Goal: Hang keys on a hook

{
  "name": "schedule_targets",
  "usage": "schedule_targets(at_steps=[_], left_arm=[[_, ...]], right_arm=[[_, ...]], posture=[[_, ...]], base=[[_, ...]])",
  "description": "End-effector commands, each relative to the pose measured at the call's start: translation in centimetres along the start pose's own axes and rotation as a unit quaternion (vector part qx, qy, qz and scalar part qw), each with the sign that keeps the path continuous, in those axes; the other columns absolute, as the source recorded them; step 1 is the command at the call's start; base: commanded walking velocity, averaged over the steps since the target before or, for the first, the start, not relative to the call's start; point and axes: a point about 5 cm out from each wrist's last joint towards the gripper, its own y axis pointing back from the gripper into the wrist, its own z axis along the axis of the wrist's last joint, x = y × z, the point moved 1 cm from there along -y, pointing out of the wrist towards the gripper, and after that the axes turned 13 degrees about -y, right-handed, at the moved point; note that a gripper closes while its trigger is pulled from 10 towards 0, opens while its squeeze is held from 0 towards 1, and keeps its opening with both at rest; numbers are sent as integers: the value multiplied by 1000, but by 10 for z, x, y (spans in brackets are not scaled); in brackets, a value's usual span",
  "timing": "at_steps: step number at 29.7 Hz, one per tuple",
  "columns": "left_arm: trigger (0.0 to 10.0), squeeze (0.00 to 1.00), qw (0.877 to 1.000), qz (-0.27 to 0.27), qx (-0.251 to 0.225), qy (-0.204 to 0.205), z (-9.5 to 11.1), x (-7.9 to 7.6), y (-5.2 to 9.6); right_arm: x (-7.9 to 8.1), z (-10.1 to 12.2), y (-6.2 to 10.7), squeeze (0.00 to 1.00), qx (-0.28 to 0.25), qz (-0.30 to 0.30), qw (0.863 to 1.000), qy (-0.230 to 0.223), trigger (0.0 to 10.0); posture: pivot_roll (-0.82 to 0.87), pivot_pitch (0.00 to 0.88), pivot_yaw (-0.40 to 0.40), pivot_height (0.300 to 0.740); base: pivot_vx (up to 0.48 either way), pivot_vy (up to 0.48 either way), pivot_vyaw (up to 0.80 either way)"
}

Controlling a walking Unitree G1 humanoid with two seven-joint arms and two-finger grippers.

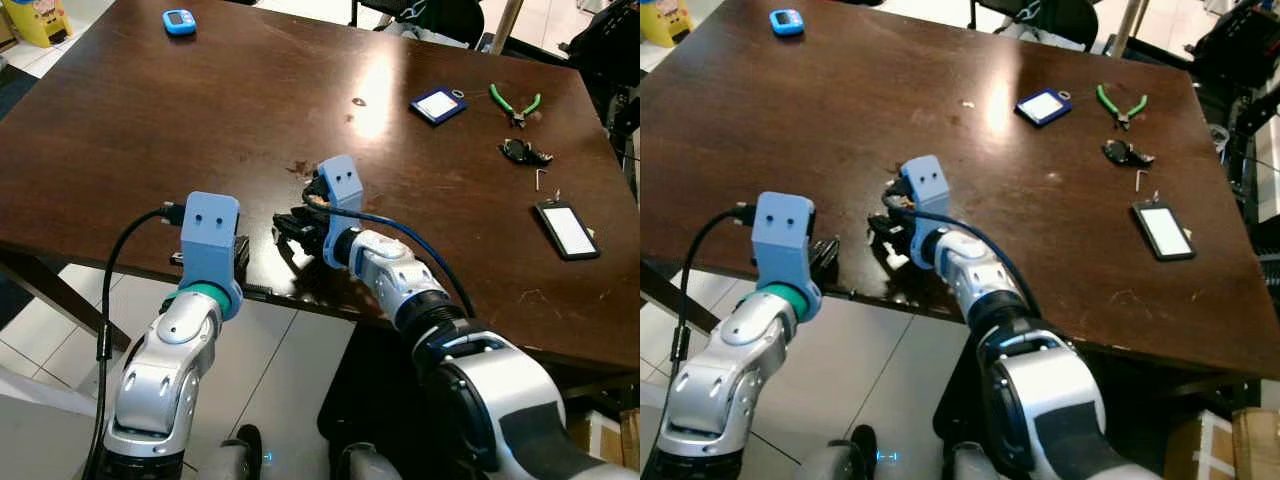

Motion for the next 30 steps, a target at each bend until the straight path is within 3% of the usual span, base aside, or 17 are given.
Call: schedule_targets(at_steps=[1,11,13,17,24,25,26,27,28,29,30], left_arm=[[10000,0,1000,-3,11,2,-5,-2,3],[10000,0,1000,-3,13,1,-6,-3,3],[10000,0,1000,-3,14,0,-7,-3,3],[10000,0,1000,-4,15,-1,-8,-3,2],[10000,0,1000,-5,16,-1,-9,-3,-1],[10000,0,1000,-4,14,-2,-9,-3,-2],[10000,0,1000,-4,14,-2,-9,-3,-2],[10000,0,1000,-4,12,-2,-8,-3,-3],[10000,0,1000,-4,12,-2,-8,-3,-3],[10000,0,1000,-2,5,-5,-6,-1,-4],[10000,0,1000,-1,1,-6,-5,-1,-4]], right_arm=[[-2,-14,1,0,28,-2,1000,-7,2078],[-2,-16,1,0,33,0,999,-7,1373],[-2,-16,1,0,32,1,999,-9,392],[-2,-16,2,0,27,1,1000,-11,0],[-1,-2,2,0,-16,14,1000,-22,0],[1,6,3,0,-41,28,999,-23,2510],[1,6,3,0,-41,28,999,-23,2510],[3,14,3,0,-65,34,997,-20,7725],[3,14,3,0,-65,34,997,-20,7725],[5,31,7,0,-116,40,992,-6,10000],[6,37,9,0,-137,41,990,2,10000]], posture=[[57,273,-6,740],[59,264,-4,740],[59,264,-4,740],[58,250,-2,740],[55,238,-3,740],[51,228,-3,740],[51,228,-3,740],[48,223,-2,740],[48,223,-2,740],[44,203,3,740],[44,203,3,740]], base=[[0,0,0],[0,0,0],[0,0,0],[0,0,0],[0,0,0],[0,0,0],[0,0,0],[0,0,0],[0,0,0],[0,0,0],[0,0,0]])
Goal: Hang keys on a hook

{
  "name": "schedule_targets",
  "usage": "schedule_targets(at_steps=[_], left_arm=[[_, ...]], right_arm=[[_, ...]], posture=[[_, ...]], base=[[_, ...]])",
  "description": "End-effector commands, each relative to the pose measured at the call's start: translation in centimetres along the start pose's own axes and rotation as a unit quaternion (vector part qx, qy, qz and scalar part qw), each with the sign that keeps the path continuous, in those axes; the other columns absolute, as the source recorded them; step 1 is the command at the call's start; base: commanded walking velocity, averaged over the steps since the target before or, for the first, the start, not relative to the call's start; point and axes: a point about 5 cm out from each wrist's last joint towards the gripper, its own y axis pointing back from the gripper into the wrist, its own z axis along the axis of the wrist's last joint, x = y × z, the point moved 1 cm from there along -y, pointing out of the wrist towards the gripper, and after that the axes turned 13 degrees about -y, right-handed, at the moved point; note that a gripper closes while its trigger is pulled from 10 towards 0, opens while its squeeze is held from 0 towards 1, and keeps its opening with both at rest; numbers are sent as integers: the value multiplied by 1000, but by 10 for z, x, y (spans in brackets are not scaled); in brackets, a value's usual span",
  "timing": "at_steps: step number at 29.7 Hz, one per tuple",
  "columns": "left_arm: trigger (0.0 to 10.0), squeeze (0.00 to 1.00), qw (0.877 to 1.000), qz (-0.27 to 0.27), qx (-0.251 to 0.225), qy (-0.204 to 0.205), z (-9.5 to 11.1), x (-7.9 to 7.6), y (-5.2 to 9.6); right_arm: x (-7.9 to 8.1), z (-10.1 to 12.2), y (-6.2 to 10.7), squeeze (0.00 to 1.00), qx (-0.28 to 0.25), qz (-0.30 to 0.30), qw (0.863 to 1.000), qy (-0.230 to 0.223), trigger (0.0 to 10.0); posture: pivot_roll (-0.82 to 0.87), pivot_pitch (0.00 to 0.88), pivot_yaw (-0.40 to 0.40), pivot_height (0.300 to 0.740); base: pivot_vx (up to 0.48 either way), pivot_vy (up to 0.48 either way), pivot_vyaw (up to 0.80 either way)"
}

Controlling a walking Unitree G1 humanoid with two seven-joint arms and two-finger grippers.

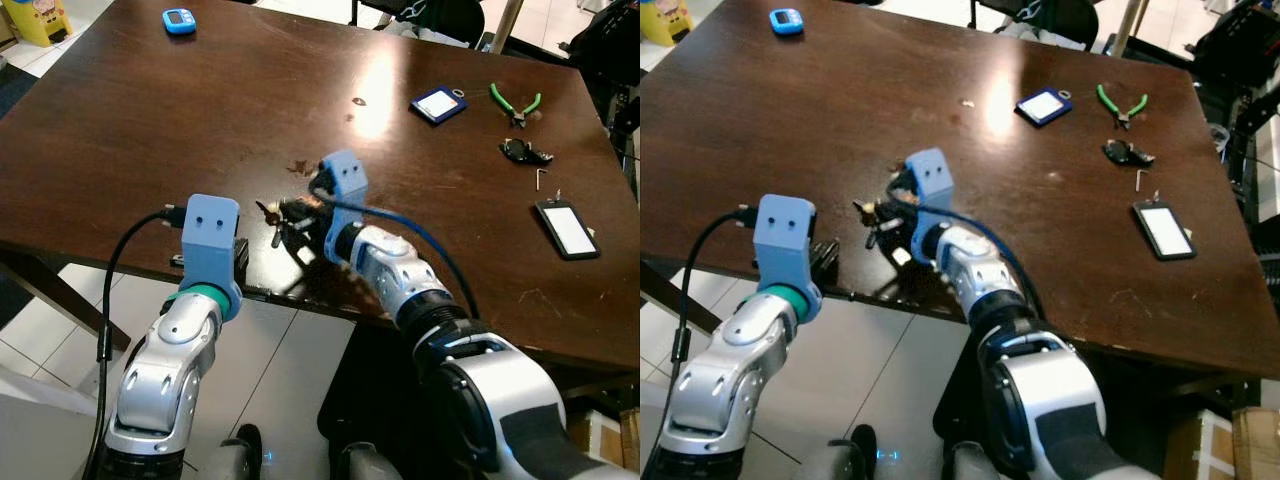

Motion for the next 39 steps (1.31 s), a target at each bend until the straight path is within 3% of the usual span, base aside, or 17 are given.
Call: schedule_targets(at_steps=[1,4,6,11,14,19,20,28,35,39], left_arm=[[10000,0,1000,-2,0,-4,-2,-1,0],[10000,0,999,16,-45,17,18,9,7],[10000,0,999,16,-45,17,18,9,7],[10000,0,996,37,-80,20,32,19,17],[10000,0,995,46,-90,2,33,19,26],[10000,0,995,47,-91,-4,31,17,28],[10000,0,995,47,-88,-15,27,15,26],[10000,0,995,49,-82,-35,21,16,22],[10000,0,995,58,-66,-45,13,23,18],[10000,0,995,68,-54,-42,6,30,16]], right_arm=[[0,9,3,0,-43,4,999,5,10000],[8,34,16,0,-135,9,990,39,10000],[8,34,16,0,-135,9,990,39,10000],[13,39,38,0,-187,-10,981,60,10000],[14,35,64,0,-223,-54,972,53,10000],[13,31,75,0,-234,-83,967,52,10000],[7,20,85,0,-231,-120,964,51,10000],[3,4,91,0,-216,-157,962,55,10000],[3,-2,86,0,-201,-165,964,57,10000],[11,-6,77,0,-187,-166,967,54,10000]], posture=[[44,203,3,740],[38,172,11,740],[38,172,11,740],[8,127,30,740],[-19,99,52,740],[-26,84,59,740],[-34,49,70,740],[-30,37,71,740],[-13,23,71,740],[-7,13,68,740]], base=[[0,0,0],[0,0,0],[0,0,0],[0,0,0],[0,0,0],[0,0,0],[0,0,0],[0,0,0],[-314,0,0],[-480,0,0]])
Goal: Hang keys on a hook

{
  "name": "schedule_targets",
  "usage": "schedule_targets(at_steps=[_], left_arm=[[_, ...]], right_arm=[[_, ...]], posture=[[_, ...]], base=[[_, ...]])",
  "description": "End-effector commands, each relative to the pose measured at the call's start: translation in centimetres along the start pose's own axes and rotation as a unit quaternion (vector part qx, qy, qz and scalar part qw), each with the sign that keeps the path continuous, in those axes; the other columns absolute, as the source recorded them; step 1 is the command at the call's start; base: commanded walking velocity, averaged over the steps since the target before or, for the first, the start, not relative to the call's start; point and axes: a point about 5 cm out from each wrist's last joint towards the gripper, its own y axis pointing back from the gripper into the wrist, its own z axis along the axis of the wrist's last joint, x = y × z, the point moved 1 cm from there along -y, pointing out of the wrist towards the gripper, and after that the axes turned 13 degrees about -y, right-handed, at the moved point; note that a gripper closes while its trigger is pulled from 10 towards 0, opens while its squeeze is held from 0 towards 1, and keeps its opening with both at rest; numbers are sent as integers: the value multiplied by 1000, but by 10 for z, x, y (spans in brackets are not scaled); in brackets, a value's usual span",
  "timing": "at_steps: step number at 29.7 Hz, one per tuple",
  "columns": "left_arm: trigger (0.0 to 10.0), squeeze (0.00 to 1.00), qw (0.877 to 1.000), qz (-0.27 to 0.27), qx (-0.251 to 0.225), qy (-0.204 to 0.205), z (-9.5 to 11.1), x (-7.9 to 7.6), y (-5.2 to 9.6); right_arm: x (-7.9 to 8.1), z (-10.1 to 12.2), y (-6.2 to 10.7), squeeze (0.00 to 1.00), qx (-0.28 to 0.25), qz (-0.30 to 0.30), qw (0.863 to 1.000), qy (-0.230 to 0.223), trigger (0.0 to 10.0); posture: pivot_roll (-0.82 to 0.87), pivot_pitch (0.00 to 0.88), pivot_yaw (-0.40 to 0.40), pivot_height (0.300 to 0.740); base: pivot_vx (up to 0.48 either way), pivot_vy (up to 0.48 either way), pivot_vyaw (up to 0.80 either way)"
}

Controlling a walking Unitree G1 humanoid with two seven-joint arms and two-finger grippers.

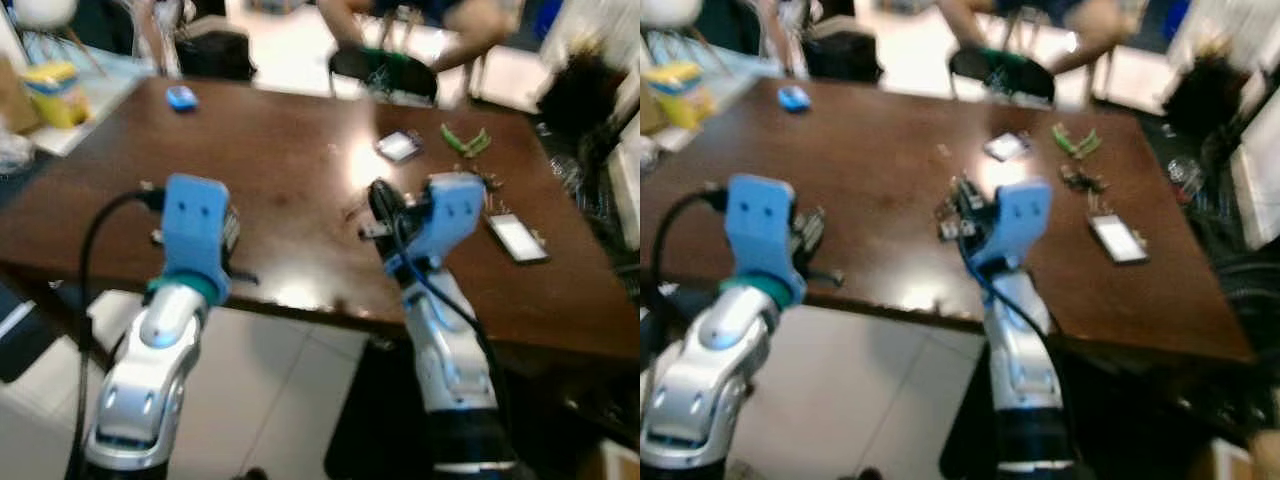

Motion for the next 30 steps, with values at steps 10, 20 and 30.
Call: schedule_targets(at_steps=[10,20,30], left_arm=[[10000,0,1000,-7,-4,3,-1,-5,-5],[10000,0,1000,-5,-4,4,-2,-4,-5],[10000,0,1000,-6,-6,0,-1,-7,-5]], right_arm=[[0,-6,6,0,12,-10,1000,9,10000],[3,-7,6,0,15,-3,1000,18,10000],[8,-5,4,0,20,30,998,43,10000]], posture=[[-20,12,77,740],[-16,14,73,740],[-16,25,62,740]], base=[[-480,0,0],[-479,0,0],[-285,0,445]])
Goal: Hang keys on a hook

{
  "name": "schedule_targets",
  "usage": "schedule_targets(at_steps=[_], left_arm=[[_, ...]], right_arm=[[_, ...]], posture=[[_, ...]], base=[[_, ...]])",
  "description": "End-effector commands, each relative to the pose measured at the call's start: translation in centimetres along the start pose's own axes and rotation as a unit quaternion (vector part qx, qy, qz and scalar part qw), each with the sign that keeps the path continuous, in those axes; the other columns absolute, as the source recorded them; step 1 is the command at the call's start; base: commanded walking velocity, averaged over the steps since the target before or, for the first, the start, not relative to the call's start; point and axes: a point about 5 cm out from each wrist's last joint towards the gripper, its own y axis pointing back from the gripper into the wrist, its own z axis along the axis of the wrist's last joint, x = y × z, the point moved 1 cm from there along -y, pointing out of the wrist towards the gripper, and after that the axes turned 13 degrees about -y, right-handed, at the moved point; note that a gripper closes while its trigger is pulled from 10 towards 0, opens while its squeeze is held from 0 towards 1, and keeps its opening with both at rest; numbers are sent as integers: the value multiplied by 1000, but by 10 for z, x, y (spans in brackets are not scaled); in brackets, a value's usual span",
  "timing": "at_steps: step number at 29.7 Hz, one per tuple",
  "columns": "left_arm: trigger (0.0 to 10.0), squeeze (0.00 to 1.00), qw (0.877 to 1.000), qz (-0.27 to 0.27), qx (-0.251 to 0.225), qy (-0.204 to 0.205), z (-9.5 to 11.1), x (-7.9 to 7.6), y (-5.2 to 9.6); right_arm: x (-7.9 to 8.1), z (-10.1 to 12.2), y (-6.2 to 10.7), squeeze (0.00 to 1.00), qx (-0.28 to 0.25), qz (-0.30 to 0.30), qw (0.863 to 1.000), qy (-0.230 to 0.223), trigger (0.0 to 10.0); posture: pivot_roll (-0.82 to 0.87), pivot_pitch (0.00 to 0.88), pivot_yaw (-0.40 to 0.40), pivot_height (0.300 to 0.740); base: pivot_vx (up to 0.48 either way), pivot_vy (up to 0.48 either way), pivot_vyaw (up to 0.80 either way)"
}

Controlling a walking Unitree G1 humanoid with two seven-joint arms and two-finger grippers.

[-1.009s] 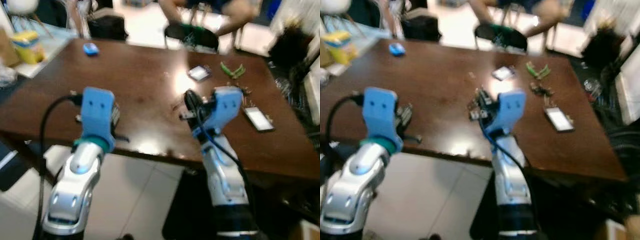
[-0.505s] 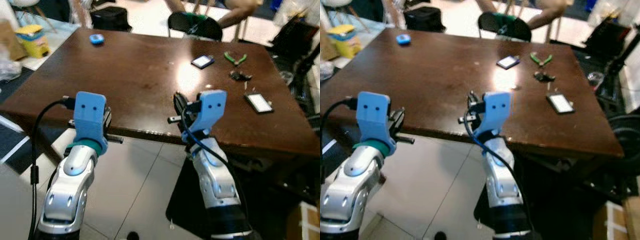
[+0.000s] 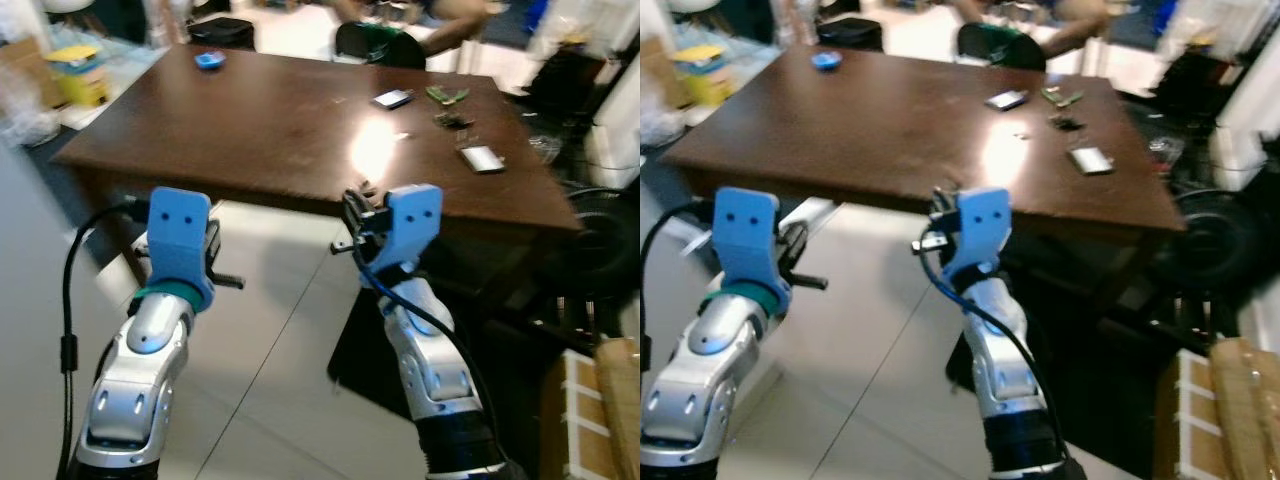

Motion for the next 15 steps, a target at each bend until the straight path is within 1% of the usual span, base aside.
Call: schedule_targets(at_steps=[1,8,12,15], left_arm=[[10000,0,1000,-8,0,0,0,-6,0],[10000,0,999,-27,-19,1,9,-11,0],[10000,0,999,-40,-32,-5,19,-13,-1],[10000,0,998,-45,-36,-9,21,-14,-2]], right_arm=[[-4,1,2,0,-1,-1,1000,6,10000],[-1,9,0,0,-11,9,1000,8,10000],[-4,17,-4,0,-22,14,999,20,10000],[-5,19,-5,0,-24,14,999,23,10000]], posture=[[-16,25,62,740],[-16,26,63,740],[-15,27,63,740],[-15,27,63,740]], base=[[0,0,794],[0,0,782],[0,0,781],[0,0,781]])
